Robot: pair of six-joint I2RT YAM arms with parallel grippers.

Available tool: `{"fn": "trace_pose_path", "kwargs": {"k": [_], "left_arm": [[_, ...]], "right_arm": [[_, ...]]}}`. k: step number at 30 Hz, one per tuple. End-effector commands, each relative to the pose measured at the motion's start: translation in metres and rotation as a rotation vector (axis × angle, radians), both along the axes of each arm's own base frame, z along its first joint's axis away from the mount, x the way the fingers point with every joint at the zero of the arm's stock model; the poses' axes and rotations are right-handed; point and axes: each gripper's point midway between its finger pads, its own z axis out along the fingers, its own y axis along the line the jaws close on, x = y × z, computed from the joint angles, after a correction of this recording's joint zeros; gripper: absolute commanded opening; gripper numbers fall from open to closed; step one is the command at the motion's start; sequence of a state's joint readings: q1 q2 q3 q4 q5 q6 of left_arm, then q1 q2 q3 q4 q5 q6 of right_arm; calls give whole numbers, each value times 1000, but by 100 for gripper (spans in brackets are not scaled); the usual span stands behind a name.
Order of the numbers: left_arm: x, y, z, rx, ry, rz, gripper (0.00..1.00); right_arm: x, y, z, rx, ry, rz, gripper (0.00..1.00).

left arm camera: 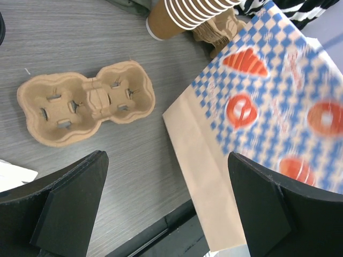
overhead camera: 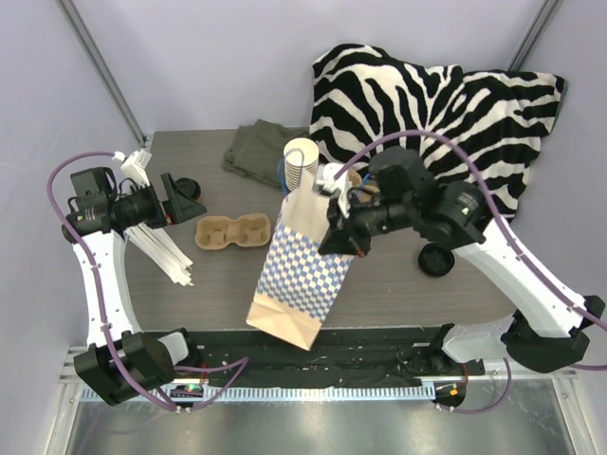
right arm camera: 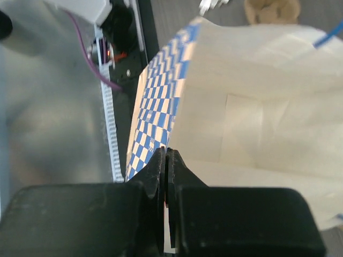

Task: Pack the takeout coffee

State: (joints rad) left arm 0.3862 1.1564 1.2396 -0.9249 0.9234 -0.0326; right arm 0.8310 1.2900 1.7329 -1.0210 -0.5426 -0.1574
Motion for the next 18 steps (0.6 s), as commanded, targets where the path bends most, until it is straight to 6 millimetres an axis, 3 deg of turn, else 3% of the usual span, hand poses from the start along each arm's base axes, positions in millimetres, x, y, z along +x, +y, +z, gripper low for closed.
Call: {"fn": "trace_pose_path", "kwargs": {"k": [1,3,5,6,9,11,14,15,18], "left_arm": [[-1,0,6,23,-23,-14,100],[-2,1,3,37,-24,-25,100],[-3,0,-1,35,-10,-33,100],[-3,0,-3,33,-2,-35,100],[-2,1,-10,28,17,-39,100],[-1,2,-13,31,26,-38,100],[-2,4,-19,44,47,-45,100],[-2,5,-21,47,56,-46,100],[-3,5,-25,48,70,-58,100]], "right_arm": [[-10,-12,-39,-212,-124,78,1],[-18,-17,-43,-257,-149,122,4],[-18,-21,-45,-293,-165,131,19],[-17,-21,-39,-285,-177,128,38],[-16,-19,-22,-247,-209,118,78],[-14,-16,-9,-215,-238,113,86],[-7,-9,32,-126,-312,87,88],[-1,-11,57,-81,-373,47,88],[31,-8,85,-81,-524,-48,89]]}}
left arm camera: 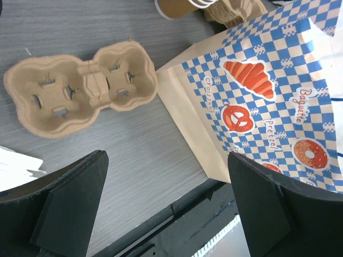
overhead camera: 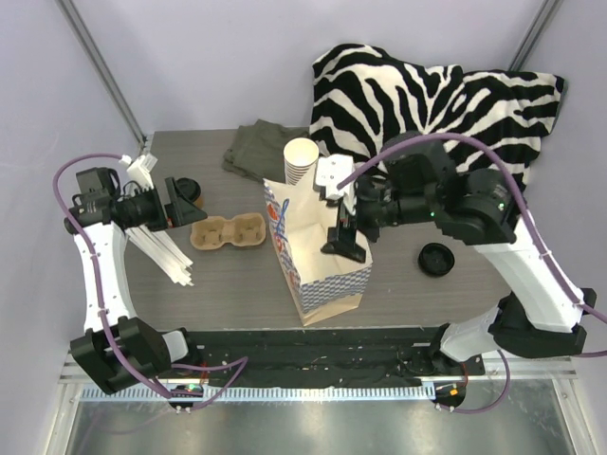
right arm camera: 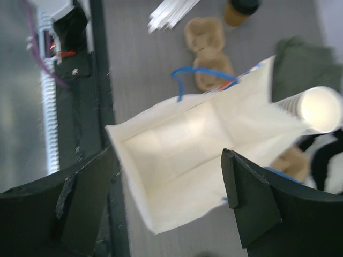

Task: Pack the takeout coffee

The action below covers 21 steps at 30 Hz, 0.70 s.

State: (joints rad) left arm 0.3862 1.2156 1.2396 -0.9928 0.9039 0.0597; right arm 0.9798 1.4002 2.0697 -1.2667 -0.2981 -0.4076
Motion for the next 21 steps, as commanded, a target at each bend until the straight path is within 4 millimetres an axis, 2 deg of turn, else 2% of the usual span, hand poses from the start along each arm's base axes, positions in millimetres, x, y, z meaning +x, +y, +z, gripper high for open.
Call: {"fn": "trace_pose_path", "kwargs": {"k": [1,5,7,8,9,10,12,16,17,18,21], "left_arm": [[-2,0,-3,19,4,-28,100],[-2,0,-6,14,10,-36,100],[-4,-2,-7,11,15,-42,100],[-6,-3,-8,5,21,-42,100],[-7,-4,-10,2,25,-46,100],[-9,-5,-11,-3,27,-50,100],[-13,-7,-14,-11,37,-52,100],[-17,-10,-18,-23,45,-61,100],[-18,-11,-20,-27,50,-65,99],[-19,-12,-21,-33,53,-67,99],[-21,-12,-25,-30,61,-71,99]], "right_arm": [[44,4,49,55,-252,-104,89],[86,10,52,33,-380,-102,96],[109,8,36,-33,-445,-77,99],[120,11,39,-25,-491,-80,100],[134,7,20,-64,-487,-84,100],[139,10,17,-65,-516,-34,100],[160,10,6,-73,-526,-20,100],[183,25,-10,-98,-564,70,100],[185,28,-9,-91,-574,89,100],[191,35,-19,-104,-568,107,100],[199,44,-28,-121,-590,152,100]]}}
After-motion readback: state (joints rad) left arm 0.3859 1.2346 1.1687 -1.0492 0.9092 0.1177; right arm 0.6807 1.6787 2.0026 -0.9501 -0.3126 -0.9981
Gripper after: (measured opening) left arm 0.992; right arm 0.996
